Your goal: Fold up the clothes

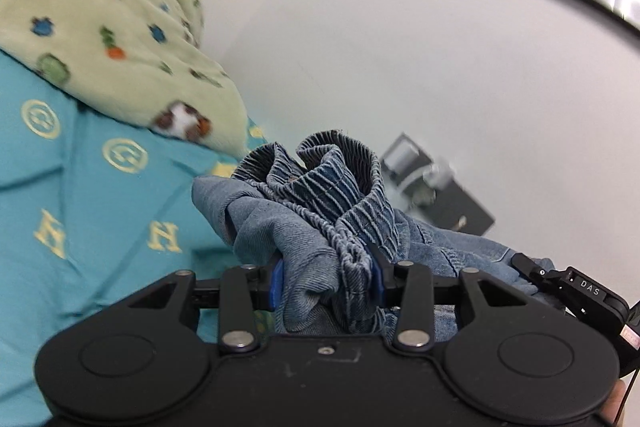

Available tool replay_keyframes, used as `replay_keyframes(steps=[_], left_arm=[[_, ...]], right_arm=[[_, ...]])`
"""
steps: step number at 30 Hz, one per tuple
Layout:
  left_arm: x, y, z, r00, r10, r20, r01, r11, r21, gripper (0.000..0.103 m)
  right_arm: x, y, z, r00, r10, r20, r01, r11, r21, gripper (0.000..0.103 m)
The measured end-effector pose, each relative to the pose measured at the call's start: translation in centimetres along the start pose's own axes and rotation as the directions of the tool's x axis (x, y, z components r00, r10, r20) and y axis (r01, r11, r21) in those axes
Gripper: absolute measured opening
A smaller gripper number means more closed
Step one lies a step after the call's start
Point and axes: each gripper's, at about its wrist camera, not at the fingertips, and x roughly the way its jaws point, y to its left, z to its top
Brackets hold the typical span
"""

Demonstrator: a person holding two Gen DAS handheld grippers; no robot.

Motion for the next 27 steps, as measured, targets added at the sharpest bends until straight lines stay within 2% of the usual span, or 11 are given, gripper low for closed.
replay_keyframes(steps=[4, 6, 10, 13, 17, 20, 22, 23, 24, 27], left_arm=[[3.4, 1.3, -2.7, 0.996, 0.029, -0.085, -0.029, 1.000, 0.004, 0.038], [4.5, 2.3, -4.0, 0.992, 0.060, -0.115, -0.058, 0.998, 0.016, 0.038], [4.3, 2.2, -5.7, 0.992, 0.069, -0.104, -0.060, 0.994, 0.087, 0.039], [4.1, 2.1, -6.0, 0.992, 0.066, -0.111, -0.054, 0.993, 0.104, 0.041], [4.0, 1.9, -5.7, 0.986, 0.083, -0.145, -0.066, 0.991, 0.114, 0.045], [3.5, 1.3, -5.2, 0.977, 0.116, -0.179, -0.092, 0.986, 0.136, 0.050], [3.0, 0.8, -4.8, 0.972, 0.137, -0.190, -0.106, 0.981, 0.162, 0.056], [2.5, 0.4, -4.7, 0.972, 0.144, -0.184, -0.110, 0.976, 0.186, 0.059], [2.0, 0.1, -4.6, 0.972, 0.152, -0.177, -0.113, 0.971, 0.210, 0.064], [0.1, -1.0, -3.8, 0.974, 0.159, -0.158, -0.117, 0.962, 0.247, 0.070]], right_arm=[[0.5, -3.5, -3.0, 0.995, -0.073, -0.072, 0.073, 0.997, -0.002, 0.028], [1.2, -4.7, -5.0, 0.983, -0.115, -0.142, 0.111, 0.993, -0.030, 0.028], [1.9, -6.1, -8.1, 0.951, -0.187, -0.245, 0.170, 0.981, -0.089, 0.028], [2.2, -6.4, -8.9, 0.940, -0.210, -0.268, 0.188, 0.976, -0.108, 0.028], [2.0, -6.4, -8.4, 0.938, -0.213, -0.275, 0.197, 0.977, -0.085, 0.030], [1.6, -6.4, -7.8, 0.935, -0.217, -0.281, 0.209, 0.976, -0.058, 0.040], [0.9, -6.0, -7.3, 0.930, -0.236, -0.282, 0.232, 0.971, -0.049, 0.051], [0.5, -5.5, -7.2, 0.930, -0.252, -0.269, 0.239, 0.968, -0.080, 0.061], [0.0, -5.0, -7.0, 0.929, -0.267, -0.257, 0.246, 0.963, -0.110, 0.066], [-1.1, -3.7, -6.2, 0.933, -0.265, -0.243, 0.240, 0.963, -0.125, 0.066]])
